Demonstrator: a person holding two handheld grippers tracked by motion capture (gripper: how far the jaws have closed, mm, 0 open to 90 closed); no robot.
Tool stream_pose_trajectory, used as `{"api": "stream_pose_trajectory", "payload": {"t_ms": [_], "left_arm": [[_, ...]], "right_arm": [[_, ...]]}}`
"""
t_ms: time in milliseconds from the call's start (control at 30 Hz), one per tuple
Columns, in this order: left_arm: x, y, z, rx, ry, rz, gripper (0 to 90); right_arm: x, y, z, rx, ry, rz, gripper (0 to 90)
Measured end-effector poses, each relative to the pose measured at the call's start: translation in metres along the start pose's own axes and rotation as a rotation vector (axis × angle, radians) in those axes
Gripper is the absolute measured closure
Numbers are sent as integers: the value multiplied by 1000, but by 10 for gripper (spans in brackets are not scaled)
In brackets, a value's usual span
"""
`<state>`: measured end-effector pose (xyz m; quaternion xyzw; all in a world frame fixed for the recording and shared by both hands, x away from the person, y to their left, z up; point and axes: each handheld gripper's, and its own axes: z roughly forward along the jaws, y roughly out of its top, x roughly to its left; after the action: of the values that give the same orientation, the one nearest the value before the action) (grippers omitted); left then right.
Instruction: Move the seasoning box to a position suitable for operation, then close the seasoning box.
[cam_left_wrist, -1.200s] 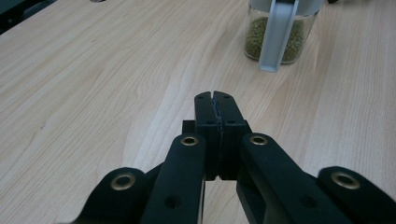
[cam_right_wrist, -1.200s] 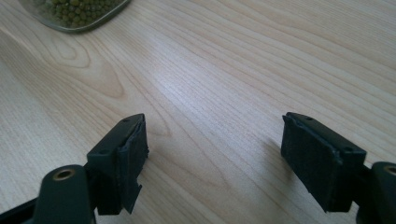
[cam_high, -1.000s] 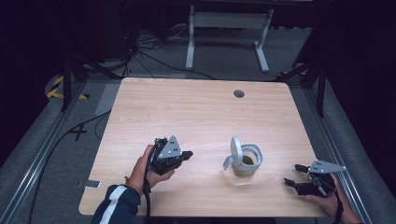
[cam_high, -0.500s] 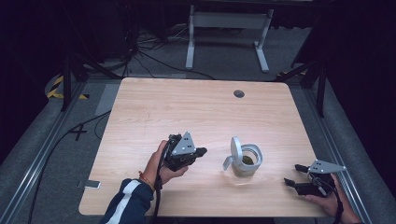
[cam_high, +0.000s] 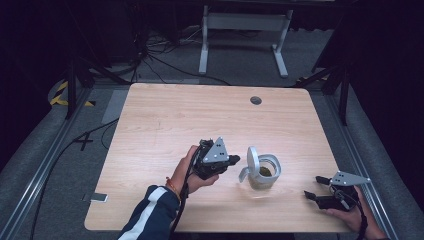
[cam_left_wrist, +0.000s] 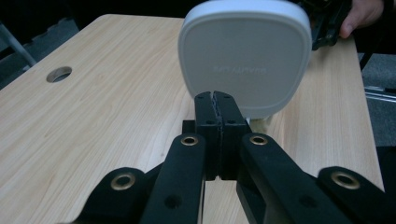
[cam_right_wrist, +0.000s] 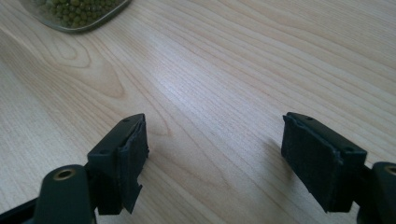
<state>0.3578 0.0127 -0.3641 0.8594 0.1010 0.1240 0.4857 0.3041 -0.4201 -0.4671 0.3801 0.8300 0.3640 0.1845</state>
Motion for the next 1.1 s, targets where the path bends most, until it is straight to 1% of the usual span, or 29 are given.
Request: {"api": "stream_pose_trajectory", "payload": {"t_ms": [133, 200, 233, 333, 367, 400, 433, 467, 500, 533, 667, 700, 733, 800, 833, 900, 1000, 1067, 1100], "left_arm": [[0, 8, 3, -4, 1, 17, 900], [0, 10, 5, -7, 2, 11, 900], [0, 11, 5, -1, 2, 23, 900], [-3, 14, 8, -5, 2, 17, 900], [-2, 15, 9, -6, 2, 28, 900], [-3, 17, 11, -9, -1, 16, 900], [-3, 18, 12, -7, 1, 27, 900], [-4, 18, 14, -7, -3, 13, 900], [-3, 19, 16, -1, -2, 30, 900], [-4, 19, 18, -8, -7, 18, 900], [-2, 22, 22, -1, -13, 23, 900], [-3, 23, 24, -6, -18, 14, 900], [-3, 25, 26, -3, -22, 28, 900], [-4, 28, 31, 1, -25, 25, 900], [-4, 30, 35, 12, -30, 43, 900], [-5, 32, 38, 16, -32, 42, 900], [-6, 32, 40, 10, -34, 39, 900], [-5, 32, 38, 23, -33, 47, 900], [-4, 32, 38, 17, -29, 44, 900]], "right_arm": [[0, 0, 0, 0, 0, 0, 228], [0, 0, 0, 0, -2, 0, 229], [0, 0, 0, -1, -2, 1, 229], [0, 0, 0, -1, -3, -1, 229], [0, 0, 0, -1, -3, -1, 229], [0, 0, 0, 0, -2, -1, 229], [0, 0, 0, -1, -4, -1, 229], [0, 0, 0, 1, -3, -2, 229], [0, 0, 0, -1, -4, -1, 230], [0, 0, 0, 1, -3, -1, 230], [0, 0, 0, -1, -3, 0, 230], [0, 0, 0, -1, -3, 0, 229], [0, 0, 0, -1, -3, 0, 229], [0, 0, 0, -1, -4, 0, 230], [0, 0, 0, -1, -4, 0, 230], [0, 0, 0, 1, -3, -1, 230], [0, 0, 0, 2, -2, -1, 230], [0, 0, 0, 2, -2, -1, 230], [0, 0, 0, -1, -4, 0, 230]]}}
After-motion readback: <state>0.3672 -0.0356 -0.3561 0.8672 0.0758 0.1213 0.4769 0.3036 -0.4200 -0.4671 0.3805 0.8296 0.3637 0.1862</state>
